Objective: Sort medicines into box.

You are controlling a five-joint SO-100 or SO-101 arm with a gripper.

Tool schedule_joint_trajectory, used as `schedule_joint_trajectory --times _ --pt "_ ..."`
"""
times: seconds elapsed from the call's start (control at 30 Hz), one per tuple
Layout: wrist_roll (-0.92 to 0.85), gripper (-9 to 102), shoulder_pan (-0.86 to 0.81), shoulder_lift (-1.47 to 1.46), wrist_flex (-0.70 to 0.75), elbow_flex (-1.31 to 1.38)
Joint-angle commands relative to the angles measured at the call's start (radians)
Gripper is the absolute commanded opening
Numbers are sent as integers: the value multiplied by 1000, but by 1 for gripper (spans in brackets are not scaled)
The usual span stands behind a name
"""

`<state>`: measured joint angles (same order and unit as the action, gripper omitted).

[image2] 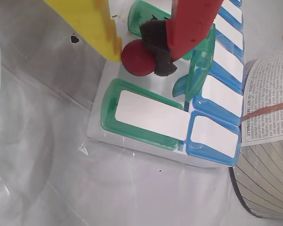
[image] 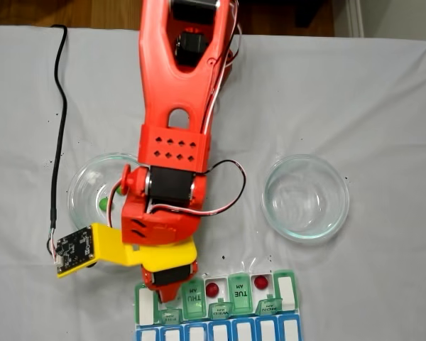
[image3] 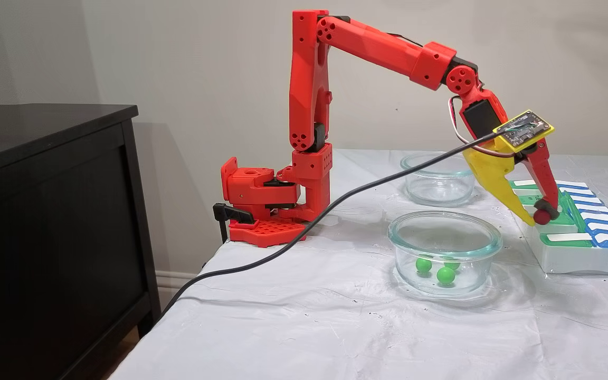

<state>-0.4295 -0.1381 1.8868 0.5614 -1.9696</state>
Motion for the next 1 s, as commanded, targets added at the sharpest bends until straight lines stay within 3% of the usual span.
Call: schedule_joint_trajectory --times 0.0,0.23,0.33,0.5,0.97 --pt "3 0 11 43 -49 78" --pt "-23 0 31 9 -91 60" --pt "-26 12 35 0 -100 54" --pt "-26 16 34 -18 -114 54" --pt "-54 16 34 66 -57 32"
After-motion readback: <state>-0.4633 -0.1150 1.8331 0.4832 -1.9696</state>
